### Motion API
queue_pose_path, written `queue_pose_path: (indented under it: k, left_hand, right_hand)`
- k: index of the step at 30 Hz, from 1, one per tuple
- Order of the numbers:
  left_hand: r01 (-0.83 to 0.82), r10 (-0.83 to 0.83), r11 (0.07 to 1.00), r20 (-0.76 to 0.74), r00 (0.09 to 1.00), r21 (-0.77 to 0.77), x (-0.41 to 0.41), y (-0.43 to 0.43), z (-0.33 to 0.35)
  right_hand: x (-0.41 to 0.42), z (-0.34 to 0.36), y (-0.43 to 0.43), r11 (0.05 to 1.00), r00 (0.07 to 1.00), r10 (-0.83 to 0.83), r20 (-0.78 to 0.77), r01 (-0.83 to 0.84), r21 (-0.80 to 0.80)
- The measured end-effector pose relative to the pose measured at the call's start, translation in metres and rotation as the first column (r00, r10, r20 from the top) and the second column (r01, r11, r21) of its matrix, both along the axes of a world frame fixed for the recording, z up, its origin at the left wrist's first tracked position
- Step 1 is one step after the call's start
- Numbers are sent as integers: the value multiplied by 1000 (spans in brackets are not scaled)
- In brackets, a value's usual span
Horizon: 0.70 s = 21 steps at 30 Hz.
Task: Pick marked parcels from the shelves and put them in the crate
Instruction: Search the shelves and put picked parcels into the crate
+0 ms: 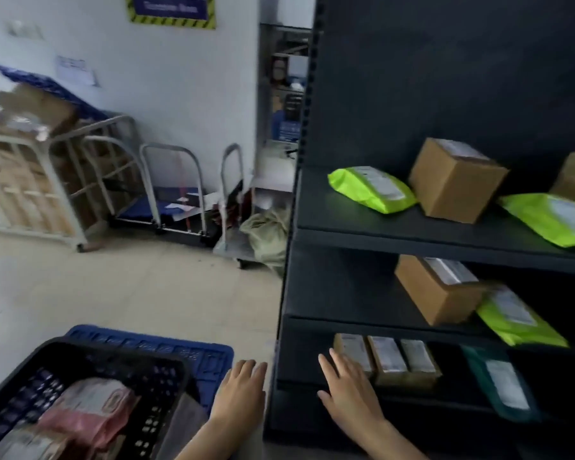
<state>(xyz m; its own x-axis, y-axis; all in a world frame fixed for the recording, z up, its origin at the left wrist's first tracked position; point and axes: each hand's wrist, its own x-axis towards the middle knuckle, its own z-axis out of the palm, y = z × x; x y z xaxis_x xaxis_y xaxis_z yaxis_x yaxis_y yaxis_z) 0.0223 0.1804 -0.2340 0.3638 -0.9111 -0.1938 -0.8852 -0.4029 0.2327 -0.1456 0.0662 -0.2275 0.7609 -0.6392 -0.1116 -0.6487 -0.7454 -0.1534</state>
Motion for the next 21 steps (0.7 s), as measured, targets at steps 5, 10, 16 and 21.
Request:
queue_pose_path:
  k: [5, 10, 16, 21]
  left_hand:
    - [142, -142, 990, 14, 990, 4, -80, -41, 12]
    - [278, -276, 960, 47, 960, -43, -182, -65, 25]
    - [367, -365, 930, 90, 927, -13, -304, -77, 39]
    - [447, -442, 893, 98, 892, -40, -400, -92, 52]
  right_hand:
    - [-100, 17, -12, 986, 986, -167, -22, 167, 9]
    - [-212, 30, -14, 948, 948, -318, -19, 317, -26]
    - [-343, 35, -5, 881, 886, -463, -13, 459, -112]
    - [-437, 44, -4, 860, 868, -497, -17, 490, -140]
